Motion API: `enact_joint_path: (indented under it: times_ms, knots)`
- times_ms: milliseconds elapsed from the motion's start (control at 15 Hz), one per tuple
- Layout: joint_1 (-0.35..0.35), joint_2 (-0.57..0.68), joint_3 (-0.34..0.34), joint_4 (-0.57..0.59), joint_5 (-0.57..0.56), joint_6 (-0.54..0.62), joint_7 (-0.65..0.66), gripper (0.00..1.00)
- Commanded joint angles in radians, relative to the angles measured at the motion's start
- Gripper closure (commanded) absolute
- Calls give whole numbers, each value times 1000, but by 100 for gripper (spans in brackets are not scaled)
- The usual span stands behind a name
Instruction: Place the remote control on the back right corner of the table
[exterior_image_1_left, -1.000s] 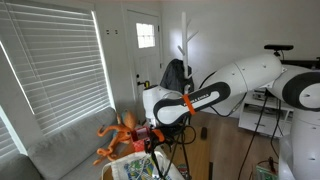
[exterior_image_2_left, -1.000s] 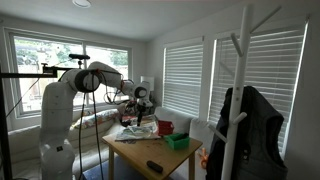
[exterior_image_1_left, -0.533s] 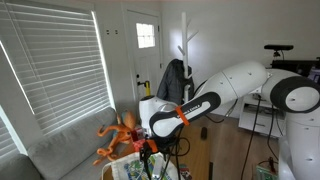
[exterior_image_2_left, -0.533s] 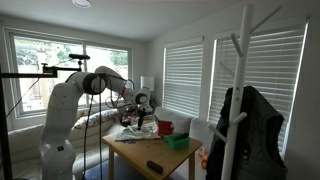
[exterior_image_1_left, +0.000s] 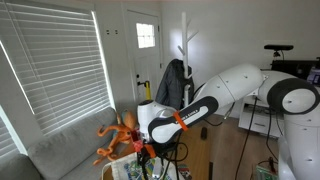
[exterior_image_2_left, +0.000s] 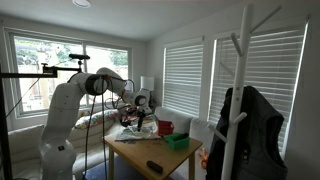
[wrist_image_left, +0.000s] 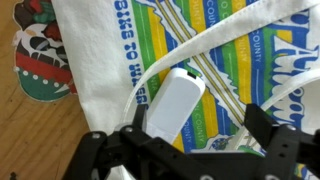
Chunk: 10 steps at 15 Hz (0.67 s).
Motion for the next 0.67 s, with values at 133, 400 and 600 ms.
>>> enact_joint_path:
  times_ms: [133,400,600]
  knots:
    - [22,-3,-16,-41,3,38,15,0]
    - [22,-21,-18,-89,8,56,26,0]
    - [20,-61,-25,-138,3,84,56,0]
